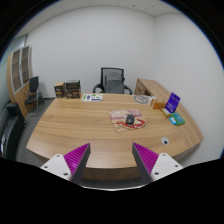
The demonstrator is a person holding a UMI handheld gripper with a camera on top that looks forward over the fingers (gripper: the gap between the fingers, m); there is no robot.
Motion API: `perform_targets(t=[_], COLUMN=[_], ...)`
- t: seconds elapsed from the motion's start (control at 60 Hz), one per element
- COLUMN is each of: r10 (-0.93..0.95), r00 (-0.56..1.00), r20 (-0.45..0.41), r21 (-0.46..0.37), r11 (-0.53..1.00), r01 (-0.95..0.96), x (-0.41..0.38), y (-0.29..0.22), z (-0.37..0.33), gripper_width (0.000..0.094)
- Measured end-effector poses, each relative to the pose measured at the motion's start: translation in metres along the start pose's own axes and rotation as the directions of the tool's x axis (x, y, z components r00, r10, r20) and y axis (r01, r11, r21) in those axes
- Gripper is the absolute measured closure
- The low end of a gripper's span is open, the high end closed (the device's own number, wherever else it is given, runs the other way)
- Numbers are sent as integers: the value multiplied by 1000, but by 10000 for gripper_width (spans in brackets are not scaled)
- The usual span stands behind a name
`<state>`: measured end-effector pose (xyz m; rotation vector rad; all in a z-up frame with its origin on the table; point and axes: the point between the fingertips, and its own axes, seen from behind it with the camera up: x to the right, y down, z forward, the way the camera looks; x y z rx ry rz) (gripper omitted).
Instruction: Arrange mouse
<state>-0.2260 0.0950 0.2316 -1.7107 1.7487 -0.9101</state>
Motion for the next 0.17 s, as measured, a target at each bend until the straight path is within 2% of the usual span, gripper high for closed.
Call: perform_targets(t=[0.167], r10=[4], r00=[1000], r20=[13], r21=[10], r11=[1000], r01=[-4], x=[-5], y=[-2], z=[-8], gripper_width=[69])
